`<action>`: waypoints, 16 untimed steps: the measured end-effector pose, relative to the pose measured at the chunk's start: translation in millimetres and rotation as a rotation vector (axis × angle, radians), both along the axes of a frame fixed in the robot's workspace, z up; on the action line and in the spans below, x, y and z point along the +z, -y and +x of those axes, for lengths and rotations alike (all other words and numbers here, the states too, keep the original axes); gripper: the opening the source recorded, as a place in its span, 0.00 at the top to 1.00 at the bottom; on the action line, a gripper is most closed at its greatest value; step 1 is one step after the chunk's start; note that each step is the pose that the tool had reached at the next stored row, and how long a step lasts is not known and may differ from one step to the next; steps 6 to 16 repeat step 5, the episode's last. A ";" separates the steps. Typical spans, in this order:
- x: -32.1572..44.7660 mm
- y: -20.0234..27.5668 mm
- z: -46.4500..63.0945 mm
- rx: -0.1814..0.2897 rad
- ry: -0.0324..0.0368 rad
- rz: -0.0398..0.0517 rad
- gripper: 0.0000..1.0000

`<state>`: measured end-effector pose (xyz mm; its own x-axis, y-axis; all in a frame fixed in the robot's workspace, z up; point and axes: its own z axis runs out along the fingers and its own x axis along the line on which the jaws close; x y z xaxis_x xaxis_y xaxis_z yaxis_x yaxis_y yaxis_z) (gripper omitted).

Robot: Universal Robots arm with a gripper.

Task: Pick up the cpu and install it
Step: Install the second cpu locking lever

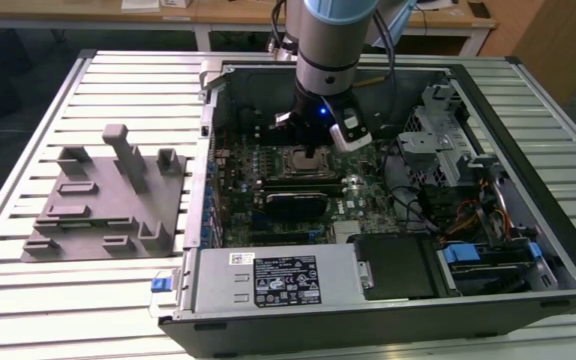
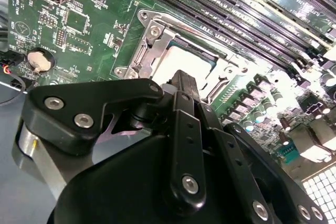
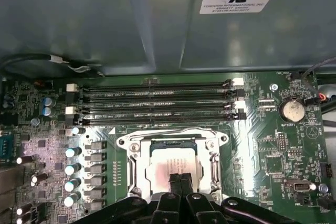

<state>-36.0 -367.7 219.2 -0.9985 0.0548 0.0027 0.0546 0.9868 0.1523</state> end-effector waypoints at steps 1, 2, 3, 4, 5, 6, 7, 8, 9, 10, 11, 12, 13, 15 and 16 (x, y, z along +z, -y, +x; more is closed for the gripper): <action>0.0 0.0 0.0 0.000 0.0000 0.0000 0.89; 0.0 -0.1 0.0 0.000 0.0000 0.0000 0.89; 0.0 -0.1 0.1 0.000 0.0000 0.0000 0.89; 0.0 -0.1 0.0 0.000 0.0000 0.0000 0.89; 0.0 -0.1 0.0 0.000 0.0000 0.0000 0.89; 0.0 -0.1 0.0 0.000 0.0000 0.0000 0.89; 0.0 -0.1 0.0 0.000 0.0000 0.0000 0.89; 0.0 -0.1 0.0 0.000 0.0000 0.0000 0.89; 0.0 -0.1 0.0 0.000 0.0000 0.0000 0.89; 0.0 -0.1 0.0 0.000 0.0000 0.0000 0.89; 0.0 -0.1 0.0 0.000 0.0000 0.0000 0.89; 0.0 -0.1 0.0 0.000 0.0000 0.0000 0.89; 0.0 -0.1 0.0 0.000 0.0000 0.0000 0.89; 0.0 -0.1 0.0 0.000 0.0000 0.0000 0.89; 0.0 -0.1 0.0 0.000 0.0000 0.0000 0.89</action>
